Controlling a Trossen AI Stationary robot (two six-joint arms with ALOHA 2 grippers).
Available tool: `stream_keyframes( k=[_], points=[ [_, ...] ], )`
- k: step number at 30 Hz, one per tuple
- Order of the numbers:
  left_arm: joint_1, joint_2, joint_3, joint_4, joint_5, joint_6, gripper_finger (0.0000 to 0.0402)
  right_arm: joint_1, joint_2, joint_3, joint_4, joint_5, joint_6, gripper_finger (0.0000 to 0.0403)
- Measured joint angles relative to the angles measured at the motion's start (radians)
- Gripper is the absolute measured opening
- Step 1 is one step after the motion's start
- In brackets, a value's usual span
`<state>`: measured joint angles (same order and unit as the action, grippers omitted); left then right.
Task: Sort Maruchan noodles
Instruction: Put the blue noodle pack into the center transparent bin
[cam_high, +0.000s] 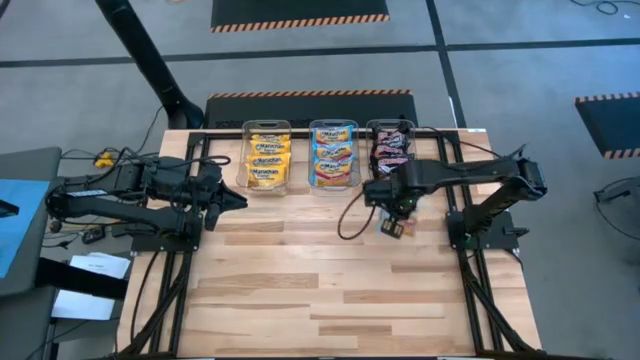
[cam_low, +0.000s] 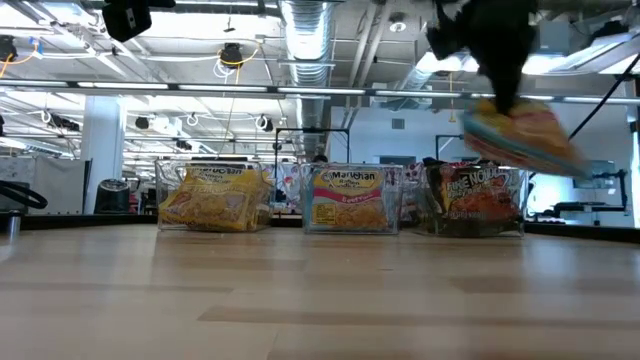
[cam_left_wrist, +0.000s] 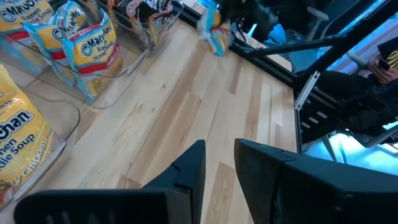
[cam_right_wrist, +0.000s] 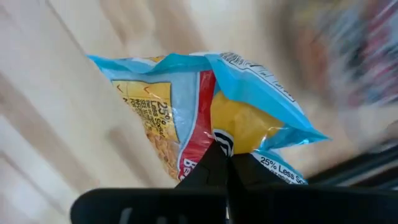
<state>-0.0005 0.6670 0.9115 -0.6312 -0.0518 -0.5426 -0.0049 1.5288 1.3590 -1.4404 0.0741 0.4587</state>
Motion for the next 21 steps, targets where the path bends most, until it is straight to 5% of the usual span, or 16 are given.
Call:
stream_keyframes(
  k=[9, 21],
  points=[
    [0.000, 0.000, 0.000, 0.000, -0.015, 0.000, 0.0072, -0.094, 0.000, 0.199, 0.217, 0.136, -0.143, 0.0004],
    [0.000, 0.000, 0.000, 0.000, -0.043, -0.003, 0.0072, -0.238, 0.002, 0.240, 0.565, 0.177, -0.291, 0.0004]
  ],
)
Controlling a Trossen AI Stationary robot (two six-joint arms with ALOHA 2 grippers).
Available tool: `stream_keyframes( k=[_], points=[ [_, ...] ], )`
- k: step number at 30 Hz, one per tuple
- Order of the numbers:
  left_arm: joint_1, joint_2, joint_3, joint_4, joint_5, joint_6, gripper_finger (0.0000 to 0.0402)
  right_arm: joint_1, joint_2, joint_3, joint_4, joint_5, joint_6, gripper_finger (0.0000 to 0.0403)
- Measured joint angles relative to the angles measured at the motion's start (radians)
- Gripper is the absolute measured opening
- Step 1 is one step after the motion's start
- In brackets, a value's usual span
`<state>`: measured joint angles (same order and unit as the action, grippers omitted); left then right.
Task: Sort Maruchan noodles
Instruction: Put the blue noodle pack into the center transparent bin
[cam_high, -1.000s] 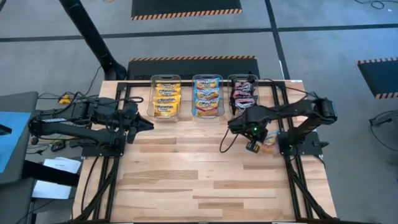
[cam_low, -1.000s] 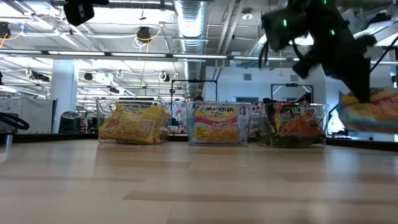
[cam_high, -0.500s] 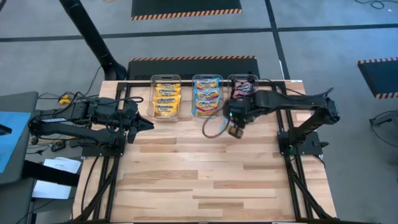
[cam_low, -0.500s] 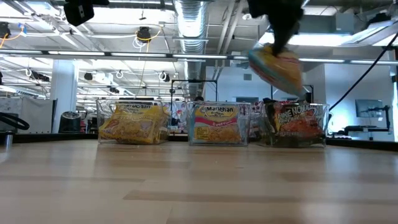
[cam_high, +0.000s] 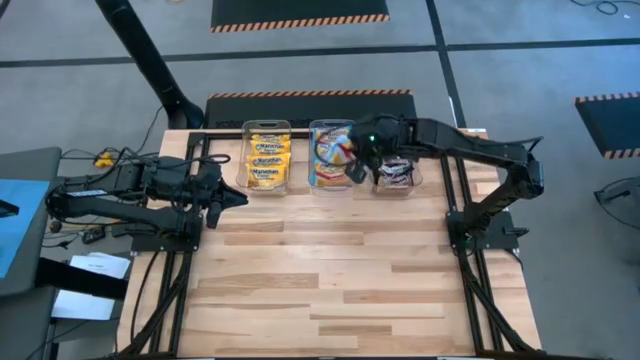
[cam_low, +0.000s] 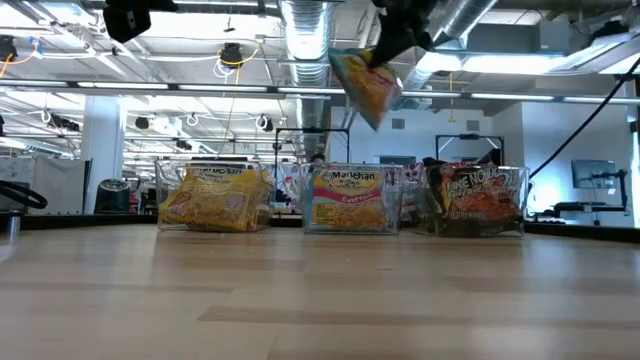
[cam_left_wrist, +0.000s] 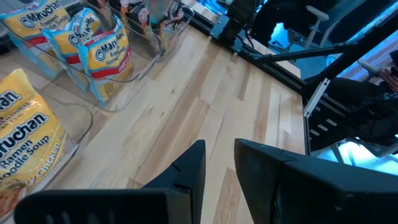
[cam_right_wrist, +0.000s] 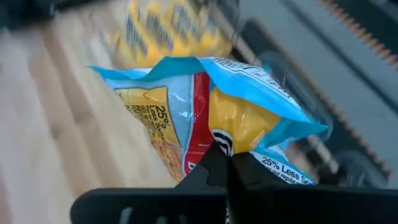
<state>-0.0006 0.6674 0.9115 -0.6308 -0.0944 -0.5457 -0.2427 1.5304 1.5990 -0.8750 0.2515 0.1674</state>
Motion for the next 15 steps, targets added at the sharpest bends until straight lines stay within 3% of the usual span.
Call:
stream_keyframes(
  k=[7, 15],
  points=[
    [0.000, 0.000, 0.000, 0.000, -0.004, -0.001, 0.0072, -0.028, 0.041, 0.004, 0.169, 0.096, -0.080, 0.0004],
    [0.000, 0.000, 0.000, 0.000, -0.027, -0.001, 0.0072, -0.035, 0.143, 0.001, 0.097, 0.120, -0.090, 0.0004]
  ],
)
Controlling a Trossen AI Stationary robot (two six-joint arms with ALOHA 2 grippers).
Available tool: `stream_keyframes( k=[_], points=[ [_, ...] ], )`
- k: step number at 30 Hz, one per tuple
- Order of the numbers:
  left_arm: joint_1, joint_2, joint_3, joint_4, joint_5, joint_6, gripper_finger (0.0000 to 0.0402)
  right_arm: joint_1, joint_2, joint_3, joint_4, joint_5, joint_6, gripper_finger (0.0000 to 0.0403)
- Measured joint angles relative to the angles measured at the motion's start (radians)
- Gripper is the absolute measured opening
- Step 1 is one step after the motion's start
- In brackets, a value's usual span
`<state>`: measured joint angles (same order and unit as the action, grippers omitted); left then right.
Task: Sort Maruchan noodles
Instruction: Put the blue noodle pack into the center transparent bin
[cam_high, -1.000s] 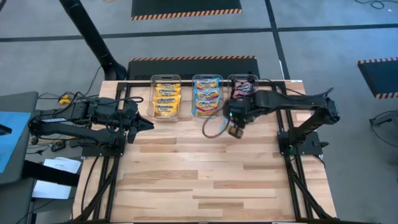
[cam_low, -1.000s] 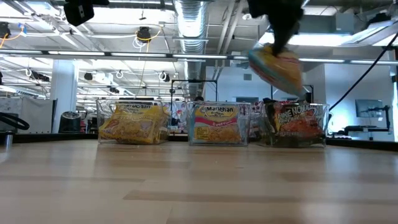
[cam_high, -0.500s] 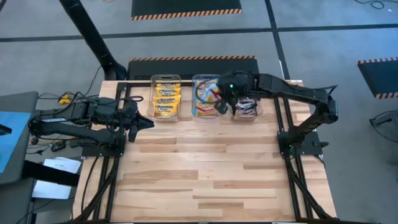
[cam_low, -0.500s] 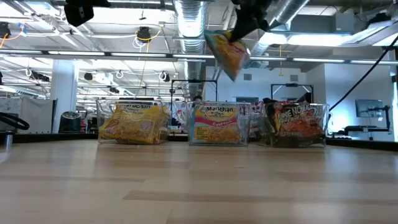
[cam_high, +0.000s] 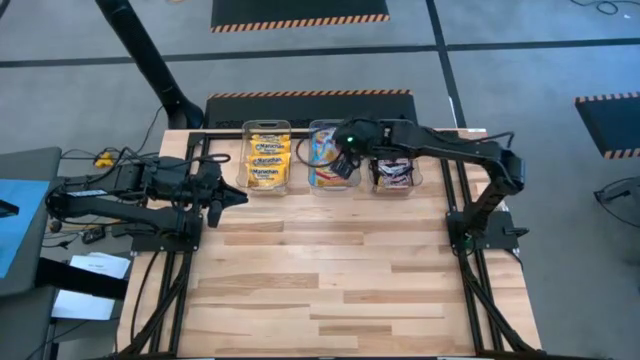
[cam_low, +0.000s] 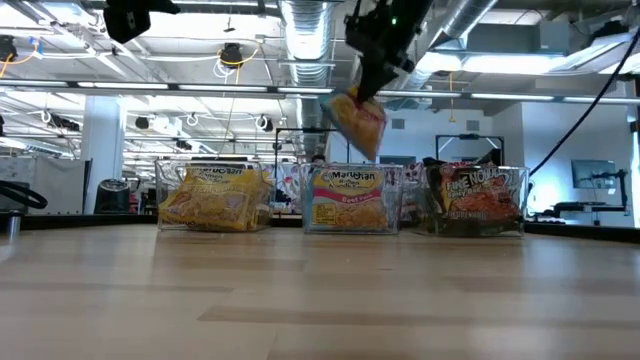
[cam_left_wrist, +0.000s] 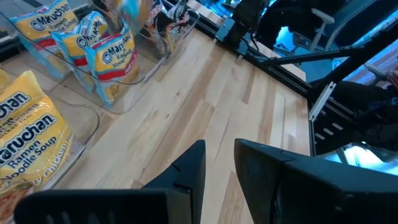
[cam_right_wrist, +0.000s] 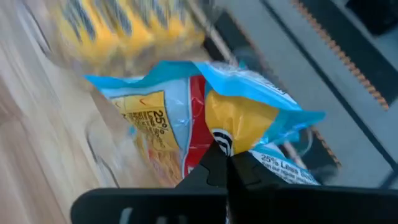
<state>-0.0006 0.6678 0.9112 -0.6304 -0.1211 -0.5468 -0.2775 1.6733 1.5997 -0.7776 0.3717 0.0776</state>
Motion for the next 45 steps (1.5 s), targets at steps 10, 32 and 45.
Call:
stream_keyframes(
  k=[10, 32, 45],
  points=[
    [0.000, 0.000, 0.000, -0.008, 0.000, 0.000, 0.0072, 0.041, 0.142, 0.000, -0.095, -0.002, 0.003, 0.0004],
    [0.000, 0.000, 0.000, -0.011, 0.000, 0.000, 0.0072, 0.063, 0.255, 0.000, -0.082, -0.134, -0.027, 0.0099],
    [0.000, 0.000, 0.000, -0.011, 0.000, 0.000, 0.0072, 0.067, 0.252, 0.207, -0.272, -0.168, 0.003, 0.0177]
  ],
)
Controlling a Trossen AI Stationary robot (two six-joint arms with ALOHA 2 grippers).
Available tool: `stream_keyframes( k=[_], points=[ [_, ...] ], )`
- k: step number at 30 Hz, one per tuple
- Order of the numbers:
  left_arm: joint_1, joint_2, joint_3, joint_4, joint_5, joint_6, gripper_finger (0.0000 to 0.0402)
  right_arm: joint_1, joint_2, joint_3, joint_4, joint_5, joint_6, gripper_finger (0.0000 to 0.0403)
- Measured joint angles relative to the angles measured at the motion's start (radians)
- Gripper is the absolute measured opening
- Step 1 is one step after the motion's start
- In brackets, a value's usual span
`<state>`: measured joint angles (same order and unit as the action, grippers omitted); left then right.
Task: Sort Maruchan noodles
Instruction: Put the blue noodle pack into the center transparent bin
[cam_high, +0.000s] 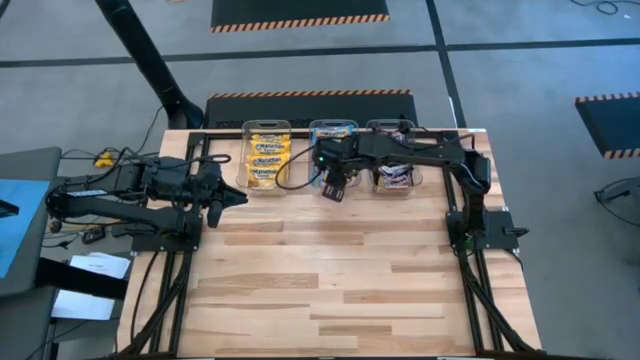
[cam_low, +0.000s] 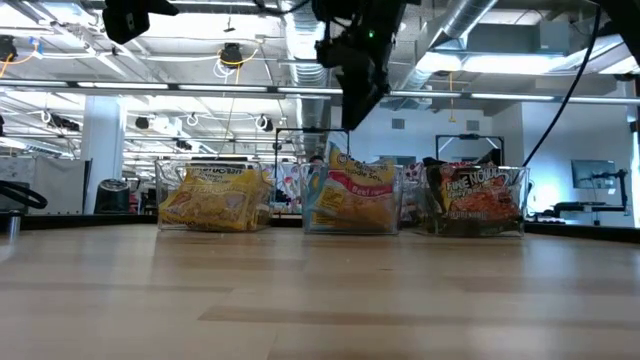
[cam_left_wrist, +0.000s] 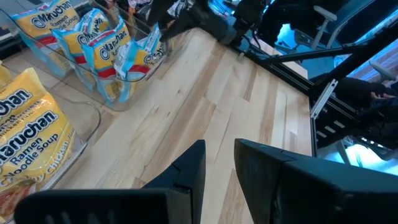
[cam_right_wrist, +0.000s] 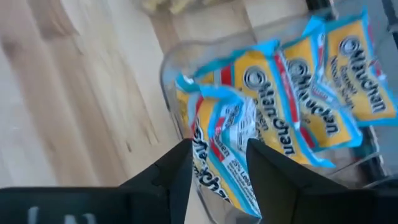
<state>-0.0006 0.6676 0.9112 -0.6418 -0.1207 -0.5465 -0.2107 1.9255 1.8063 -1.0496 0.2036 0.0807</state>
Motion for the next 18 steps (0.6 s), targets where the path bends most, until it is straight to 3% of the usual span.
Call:
stream_keyframes(
  k=[7, 18],
  points=[
    [0.000, 0.000, 0.000, 0.000, 0.000, 0.000, 0.0072, -0.055, 0.024, 0.030, 0.007, -0.137, -0.020, 0.0171],
    [0.000, 0.000, 0.000, 0.000, 0.000, 0.000, 0.0072, -0.081, 0.096, 0.027, 0.008, -0.149, -0.037, 0.0166]
  ],
)
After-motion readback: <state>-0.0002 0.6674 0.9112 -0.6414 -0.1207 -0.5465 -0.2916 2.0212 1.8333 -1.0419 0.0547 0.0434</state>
